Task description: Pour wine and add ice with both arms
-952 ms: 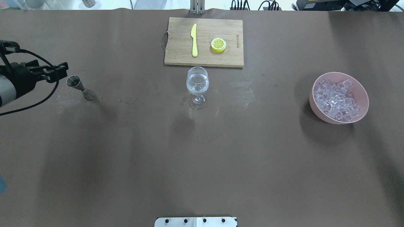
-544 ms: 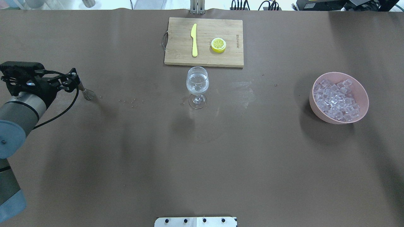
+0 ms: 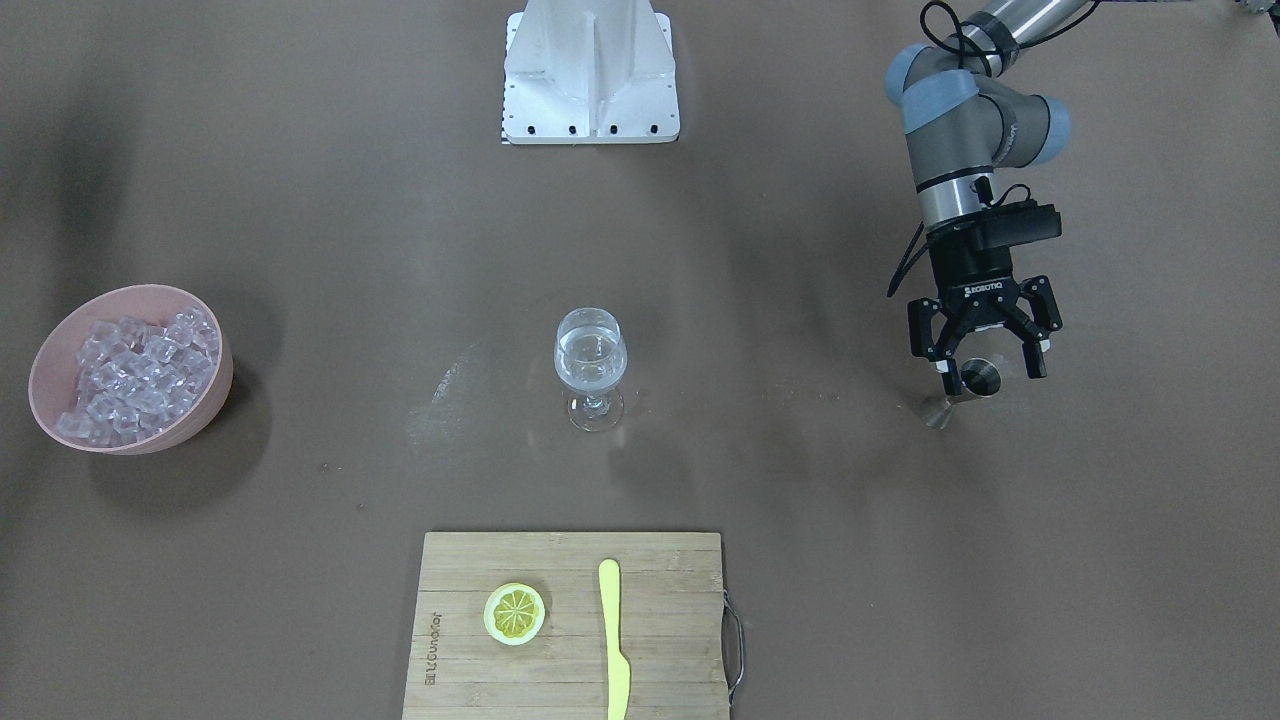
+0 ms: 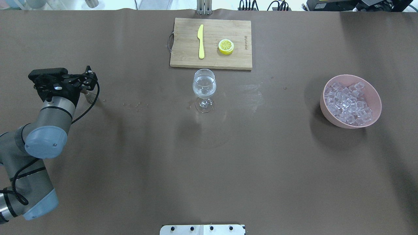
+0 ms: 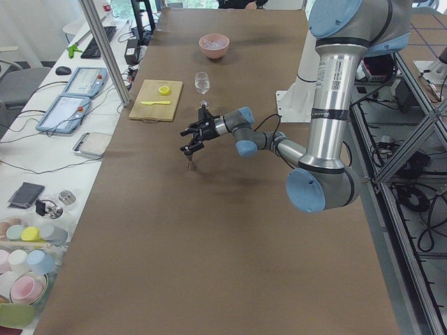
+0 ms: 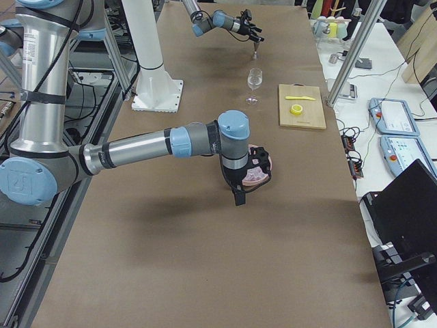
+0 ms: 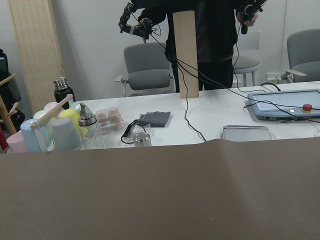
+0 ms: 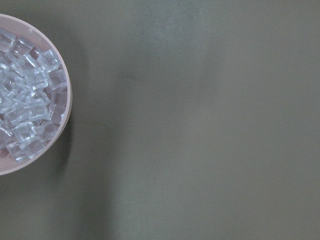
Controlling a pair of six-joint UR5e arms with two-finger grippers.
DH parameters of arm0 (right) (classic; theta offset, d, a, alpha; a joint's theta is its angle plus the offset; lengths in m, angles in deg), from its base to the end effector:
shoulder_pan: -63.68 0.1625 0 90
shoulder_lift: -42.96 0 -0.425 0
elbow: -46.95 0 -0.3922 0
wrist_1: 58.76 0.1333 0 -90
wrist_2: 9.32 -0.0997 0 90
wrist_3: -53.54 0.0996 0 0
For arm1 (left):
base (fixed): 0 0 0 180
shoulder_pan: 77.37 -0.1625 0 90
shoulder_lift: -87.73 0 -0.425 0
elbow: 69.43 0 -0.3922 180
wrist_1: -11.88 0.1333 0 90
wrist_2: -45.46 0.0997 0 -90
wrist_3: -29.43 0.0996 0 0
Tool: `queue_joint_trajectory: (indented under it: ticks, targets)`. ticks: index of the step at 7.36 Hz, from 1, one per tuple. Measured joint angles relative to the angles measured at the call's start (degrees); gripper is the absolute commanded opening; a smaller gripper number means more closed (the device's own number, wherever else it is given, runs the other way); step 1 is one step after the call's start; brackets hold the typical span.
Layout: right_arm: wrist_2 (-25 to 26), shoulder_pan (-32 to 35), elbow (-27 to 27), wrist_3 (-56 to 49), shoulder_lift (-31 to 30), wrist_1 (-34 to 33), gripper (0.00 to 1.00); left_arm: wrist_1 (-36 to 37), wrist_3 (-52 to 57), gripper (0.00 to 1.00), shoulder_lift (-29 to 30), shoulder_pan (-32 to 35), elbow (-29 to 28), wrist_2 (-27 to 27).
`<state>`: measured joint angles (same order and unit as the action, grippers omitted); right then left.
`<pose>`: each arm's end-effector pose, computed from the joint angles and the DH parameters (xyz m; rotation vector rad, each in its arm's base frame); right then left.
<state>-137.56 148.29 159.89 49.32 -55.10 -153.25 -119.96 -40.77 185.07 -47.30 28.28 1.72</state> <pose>0.0308 -0.4365 0.5416 0.1681 -0.6686 -0.2216 0.3690 -0.4508 0.4363 1.0724 0.5419 -0.5573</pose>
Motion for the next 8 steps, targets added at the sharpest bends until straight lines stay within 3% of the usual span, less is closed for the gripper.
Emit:
queue_joint_trajectory:
  ticks: [8]
  targets:
    - [0.00, 0.27, -0.03, 0.00, 0.23, 0.00, 1.00, -0.82, -3.70, 0.98, -0.18, -1.41, -3.70, 0.15]
